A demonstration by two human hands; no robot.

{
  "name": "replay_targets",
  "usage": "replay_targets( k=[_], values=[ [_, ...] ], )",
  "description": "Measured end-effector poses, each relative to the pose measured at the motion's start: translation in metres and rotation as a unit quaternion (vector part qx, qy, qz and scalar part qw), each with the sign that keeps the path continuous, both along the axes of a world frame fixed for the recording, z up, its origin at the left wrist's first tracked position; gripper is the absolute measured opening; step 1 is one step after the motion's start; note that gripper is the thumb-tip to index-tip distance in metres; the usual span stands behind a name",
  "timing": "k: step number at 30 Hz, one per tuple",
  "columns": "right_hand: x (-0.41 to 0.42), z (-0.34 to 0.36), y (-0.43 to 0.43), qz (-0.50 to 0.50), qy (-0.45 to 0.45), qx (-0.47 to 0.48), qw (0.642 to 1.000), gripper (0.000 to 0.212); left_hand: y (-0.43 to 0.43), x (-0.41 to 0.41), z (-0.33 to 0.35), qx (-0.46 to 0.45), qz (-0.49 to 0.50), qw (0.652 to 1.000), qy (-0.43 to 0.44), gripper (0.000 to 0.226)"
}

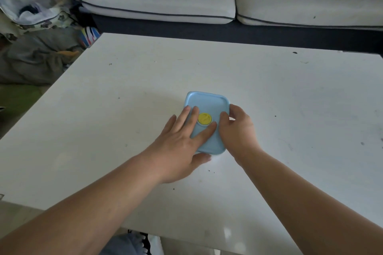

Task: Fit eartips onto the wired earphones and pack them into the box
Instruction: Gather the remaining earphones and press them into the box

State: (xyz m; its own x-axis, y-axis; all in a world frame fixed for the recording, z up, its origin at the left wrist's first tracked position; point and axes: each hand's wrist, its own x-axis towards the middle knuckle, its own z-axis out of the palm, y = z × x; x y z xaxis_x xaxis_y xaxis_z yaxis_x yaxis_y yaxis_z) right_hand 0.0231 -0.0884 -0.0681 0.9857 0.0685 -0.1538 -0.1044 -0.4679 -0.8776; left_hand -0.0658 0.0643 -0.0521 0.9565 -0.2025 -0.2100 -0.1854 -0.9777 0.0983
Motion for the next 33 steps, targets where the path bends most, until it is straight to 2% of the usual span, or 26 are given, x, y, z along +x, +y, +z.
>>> replay_targets(
  k=[4,9,13,16,19,21,31,33],
  values=[
    [0.000,0.002,0.001,-0.004,0.002,0.000,1.000,0.030,0.001,0.000,-0.002,-0.072,0.019,0.997,-0.005,0.077],
    [0.006,0.003,-0.002,-0.035,0.029,0.056,0.997,0.024,0.000,0.008,-0.001,-0.156,0.039,0.985,-0.057,0.050],
    [0.011,0.005,-0.003,-0.061,0.066,0.116,0.989,0.023,-0.002,0.013,0.004,-0.136,0.052,0.988,-0.054,0.053],
    [0.014,0.011,-0.002,-0.066,0.122,0.163,0.977,0.038,-0.001,0.017,0.007,-0.117,0.054,0.991,-0.020,0.052],
    [0.012,0.012,-0.001,-0.017,0.094,0.116,0.989,0.054,-0.003,0.020,0.009,-0.112,0.055,0.992,-0.020,0.052],
    [0.011,0.012,-0.002,0.000,0.073,0.091,0.993,0.052,-0.006,0.020,0.006,-0.124,0.062,0.990,-0.013,0.052],
    [0.018,0.010,-0.009,0.002,0.067,0.120,0.991,0.046,0.003,0.025,0.007,-0.105,0.041,0.991,-0.067,0.057],
    [0.019,0.007,-0.010,0.008,0.058,0.116,0.992,0.046,0.003,0.028,0.007,-0.105,0.034,0.990,-0.085,0.051]
  ],
)
